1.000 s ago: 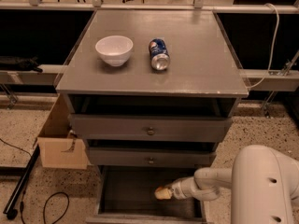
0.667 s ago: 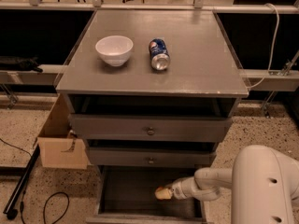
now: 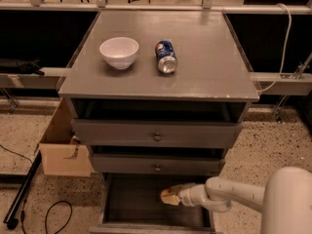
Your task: Place orange into bottom drawer
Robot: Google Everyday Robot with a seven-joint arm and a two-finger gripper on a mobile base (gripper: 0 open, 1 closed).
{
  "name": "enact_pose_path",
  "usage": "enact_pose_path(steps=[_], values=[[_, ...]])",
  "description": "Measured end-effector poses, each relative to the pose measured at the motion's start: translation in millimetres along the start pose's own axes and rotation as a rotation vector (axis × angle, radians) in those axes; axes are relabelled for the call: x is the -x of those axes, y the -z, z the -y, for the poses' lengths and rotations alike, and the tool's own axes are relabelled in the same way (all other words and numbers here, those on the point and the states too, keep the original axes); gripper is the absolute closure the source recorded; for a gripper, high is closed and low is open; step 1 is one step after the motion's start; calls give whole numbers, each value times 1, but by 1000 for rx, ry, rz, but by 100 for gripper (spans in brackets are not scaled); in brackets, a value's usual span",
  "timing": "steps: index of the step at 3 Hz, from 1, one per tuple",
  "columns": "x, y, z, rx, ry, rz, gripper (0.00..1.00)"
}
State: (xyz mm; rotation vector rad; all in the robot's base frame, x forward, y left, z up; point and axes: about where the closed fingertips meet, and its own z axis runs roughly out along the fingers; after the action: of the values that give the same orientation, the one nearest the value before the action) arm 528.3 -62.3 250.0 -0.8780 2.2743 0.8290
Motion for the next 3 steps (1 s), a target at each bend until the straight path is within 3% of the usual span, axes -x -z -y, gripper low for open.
enact_pose_path(steps=[1,3], values=[[2,0,0,0,10,7,100],[-15,-22,6,-10,-12,-52,100]])
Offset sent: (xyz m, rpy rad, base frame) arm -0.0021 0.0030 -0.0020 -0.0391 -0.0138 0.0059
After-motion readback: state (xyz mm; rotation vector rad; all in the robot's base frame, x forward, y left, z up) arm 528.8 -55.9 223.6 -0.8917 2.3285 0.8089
